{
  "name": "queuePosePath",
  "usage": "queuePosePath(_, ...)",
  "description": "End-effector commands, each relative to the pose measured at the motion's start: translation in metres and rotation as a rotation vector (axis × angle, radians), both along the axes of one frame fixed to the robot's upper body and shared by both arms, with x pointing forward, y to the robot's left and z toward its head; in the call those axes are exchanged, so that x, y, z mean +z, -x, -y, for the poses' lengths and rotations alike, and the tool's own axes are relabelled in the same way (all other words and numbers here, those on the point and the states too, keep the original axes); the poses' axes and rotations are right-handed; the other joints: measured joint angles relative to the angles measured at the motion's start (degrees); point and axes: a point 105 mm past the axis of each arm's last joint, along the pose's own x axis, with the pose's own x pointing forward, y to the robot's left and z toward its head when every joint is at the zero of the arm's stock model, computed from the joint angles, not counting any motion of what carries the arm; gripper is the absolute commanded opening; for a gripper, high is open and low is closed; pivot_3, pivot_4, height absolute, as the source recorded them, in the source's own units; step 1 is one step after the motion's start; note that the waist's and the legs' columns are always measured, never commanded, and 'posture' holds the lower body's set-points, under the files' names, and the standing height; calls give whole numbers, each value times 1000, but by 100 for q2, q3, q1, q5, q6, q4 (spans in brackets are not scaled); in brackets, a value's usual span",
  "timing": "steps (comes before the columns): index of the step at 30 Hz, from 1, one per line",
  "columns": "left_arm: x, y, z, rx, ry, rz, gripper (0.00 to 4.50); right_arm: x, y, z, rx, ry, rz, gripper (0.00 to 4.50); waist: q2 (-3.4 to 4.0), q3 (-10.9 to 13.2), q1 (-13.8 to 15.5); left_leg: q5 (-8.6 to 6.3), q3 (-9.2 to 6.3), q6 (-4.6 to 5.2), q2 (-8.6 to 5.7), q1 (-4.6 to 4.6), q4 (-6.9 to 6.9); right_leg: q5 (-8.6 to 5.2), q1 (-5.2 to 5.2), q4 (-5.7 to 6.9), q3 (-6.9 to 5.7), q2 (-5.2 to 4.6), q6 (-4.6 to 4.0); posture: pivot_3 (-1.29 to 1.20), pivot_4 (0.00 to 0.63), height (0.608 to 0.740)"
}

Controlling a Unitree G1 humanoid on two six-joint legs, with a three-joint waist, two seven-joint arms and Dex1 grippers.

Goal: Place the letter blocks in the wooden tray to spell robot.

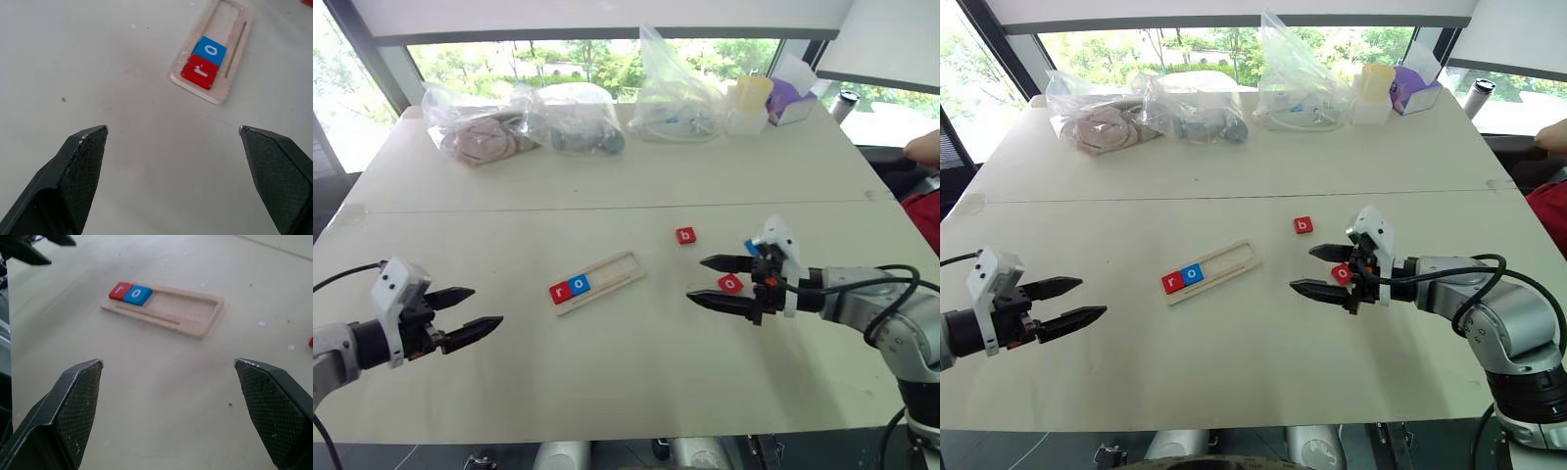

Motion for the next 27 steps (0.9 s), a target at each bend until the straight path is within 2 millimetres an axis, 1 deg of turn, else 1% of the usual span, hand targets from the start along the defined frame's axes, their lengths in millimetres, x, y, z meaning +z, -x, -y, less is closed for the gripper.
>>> queuePosePath(1,13,-7,-10,6,-43,73,4500,7,-6,3,1,8,45,4402,-1,-1,-1,0,1,0,0,0,1,-1,0,0,0,1,-2,0,150,740)
queuePosePath(3,19,-14,-13,26,-53,139,4500,10,-8,4,-1,8,54,4402,-1,-1,-1,0,3,0,0,0,3,-1,0,0,1,1,-3,0,150,740)
queuePosePath(4,19,-16,-14,39,-54,143,4500,10,-8,5,0,11,56,4402,-1,-1,0,0,4,0,0,1,3,-1,0,0,3,1,-3,0,150,740)
queuePosePath(8,13,-13,-11,-14,-75,98,4500,11,-9,7,-12,20,64,4402,-2,-1,-2,0,7,0,1,-1,1,6,0,-1,5,0,8,0,150,740)
queuePosePath(14,11,-21,-11,-62,-120,90,4500,11,-8,7,-24,17,68,4402,-1,-1,-1,0,10,0,1,0,3,8,-2,1,8,1,9,0,150,740)
queuePosePath(16,10,-22,-11,-92,-137,74,4500,12,-4,10,-20,39,62,4402,-2,-1,2,0,10,0,1,0,3,8,-2,1,8,1,9,0,150,740)
queuePosePath(17,9,-22,-10,-107,-143,66,4500,13,1,10,-7,46,50,4402,-1,-1,7,0,10,0,1,-1,3,8,-2,1,8,1,9,0,150,740)
queuePosePath(20,7,-20,-7,-143,-143,42,4500,17,25,6,67,56,0,4402,-1,-1,15,0,10,0,0,-5,1,8,-6,-1,8,-2,12,0,150,740)
queuePosePath(21,6,-19,-4,-155,-136,35,4500,15,36,1,93,46,-25,4402,-2,-1,13,0,10,0,0,-6,0,8,-6,-2,8,-3,13,0,150,740)
queuePosePath(23,5,-18,1,-174,-125,26,4500,11,52,-8,122,26,-60,4402,-6,-4,9,-1,11,1,2,-5,-1,9,-6,-2,8,-3,16,0,150,740)
queuePosePath(24,4,-18,3,-179,-122,25,4500,9,55,-12,119,19,-62,4402,-7,-4,1,-1,10,1,4,-5,-1,9,-6,-2,8,-3,15,0,150,740)
queuePosePath(27,5,-19,6,-192,-122,26,4500,9,52,-14,82,3,-46,4402,-7,-4,-14,0,16,1,6,0,5,13,-5,2,13,0,15,0,150,740)
